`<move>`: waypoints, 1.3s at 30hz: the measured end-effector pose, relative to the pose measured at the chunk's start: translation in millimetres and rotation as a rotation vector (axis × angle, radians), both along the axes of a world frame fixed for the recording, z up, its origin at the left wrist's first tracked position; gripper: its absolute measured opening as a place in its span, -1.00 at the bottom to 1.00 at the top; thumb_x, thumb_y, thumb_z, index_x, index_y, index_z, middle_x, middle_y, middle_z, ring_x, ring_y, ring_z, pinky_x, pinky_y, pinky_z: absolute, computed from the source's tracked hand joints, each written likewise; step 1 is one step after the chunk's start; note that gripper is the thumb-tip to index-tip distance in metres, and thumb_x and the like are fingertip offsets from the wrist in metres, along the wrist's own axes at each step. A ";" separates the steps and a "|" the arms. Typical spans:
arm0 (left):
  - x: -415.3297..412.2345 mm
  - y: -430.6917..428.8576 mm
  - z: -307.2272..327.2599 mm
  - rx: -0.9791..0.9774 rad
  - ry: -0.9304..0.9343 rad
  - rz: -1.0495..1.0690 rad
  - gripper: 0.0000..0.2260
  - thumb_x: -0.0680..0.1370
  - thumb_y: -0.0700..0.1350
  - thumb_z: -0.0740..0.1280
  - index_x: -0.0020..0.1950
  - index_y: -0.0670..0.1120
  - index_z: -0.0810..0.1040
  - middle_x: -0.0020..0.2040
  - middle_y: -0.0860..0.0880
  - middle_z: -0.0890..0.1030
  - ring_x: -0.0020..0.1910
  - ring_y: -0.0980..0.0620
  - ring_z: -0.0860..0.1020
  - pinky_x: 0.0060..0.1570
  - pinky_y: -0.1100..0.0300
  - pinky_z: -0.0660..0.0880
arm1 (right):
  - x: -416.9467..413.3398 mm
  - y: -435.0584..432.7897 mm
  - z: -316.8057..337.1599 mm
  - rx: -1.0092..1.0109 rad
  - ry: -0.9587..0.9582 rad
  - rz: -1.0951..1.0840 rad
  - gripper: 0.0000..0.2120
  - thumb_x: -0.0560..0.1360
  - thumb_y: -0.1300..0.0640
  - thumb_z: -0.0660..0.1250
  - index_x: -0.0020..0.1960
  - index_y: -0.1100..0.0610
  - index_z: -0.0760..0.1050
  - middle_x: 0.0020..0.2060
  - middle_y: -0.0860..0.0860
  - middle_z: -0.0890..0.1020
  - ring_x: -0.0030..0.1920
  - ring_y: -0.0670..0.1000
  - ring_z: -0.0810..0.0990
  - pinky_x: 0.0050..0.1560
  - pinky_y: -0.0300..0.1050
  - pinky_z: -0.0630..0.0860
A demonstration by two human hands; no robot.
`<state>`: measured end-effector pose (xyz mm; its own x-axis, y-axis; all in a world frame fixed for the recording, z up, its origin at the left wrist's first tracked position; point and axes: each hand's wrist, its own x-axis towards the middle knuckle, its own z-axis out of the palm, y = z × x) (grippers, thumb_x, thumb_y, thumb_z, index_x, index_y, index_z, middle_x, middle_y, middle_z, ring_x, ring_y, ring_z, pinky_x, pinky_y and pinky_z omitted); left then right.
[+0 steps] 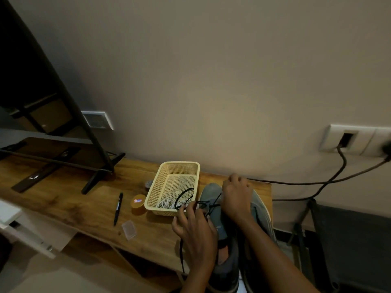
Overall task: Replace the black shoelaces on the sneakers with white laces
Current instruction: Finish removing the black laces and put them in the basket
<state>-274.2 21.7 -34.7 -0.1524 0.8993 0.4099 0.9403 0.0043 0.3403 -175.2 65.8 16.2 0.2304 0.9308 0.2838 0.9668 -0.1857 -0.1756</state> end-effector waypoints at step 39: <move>0.1 5.5 -5.3 -0.017 -0.121 0.027 -0.71 0.17 -0.20 0.59 -0.23 0.00 0.58 0.12 -0.05 0.59 0.19 -0.17 0.46 0.08 -0.19 0.31 | -9.0 -6.4 -0.6 -0.260 0.007 0.345 -0.76 0.46 0.06 0.28 0.07 0.07 0.61 0.32 -0.03 0.39 0.43 0.18 0.07 0.36 0.21 -0.07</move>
